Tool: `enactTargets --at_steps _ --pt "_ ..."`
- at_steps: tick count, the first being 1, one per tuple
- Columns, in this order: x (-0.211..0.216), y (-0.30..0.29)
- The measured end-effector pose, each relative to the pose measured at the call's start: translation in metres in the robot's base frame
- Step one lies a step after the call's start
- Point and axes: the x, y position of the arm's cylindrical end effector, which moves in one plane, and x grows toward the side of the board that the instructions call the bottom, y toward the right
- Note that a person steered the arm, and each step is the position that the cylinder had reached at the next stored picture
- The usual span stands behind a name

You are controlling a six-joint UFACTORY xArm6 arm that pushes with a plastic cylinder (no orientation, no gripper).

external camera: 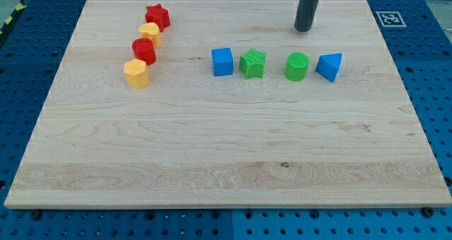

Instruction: Point your arm at blue cube

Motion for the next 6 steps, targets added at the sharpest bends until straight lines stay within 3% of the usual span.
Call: enactTargets --at_steps 2,4,5,6 --pt "0.001 -0.001" --pt "0.022 -0.102" --pt "0.055 -0.159" --pt "0.082 -0.181"
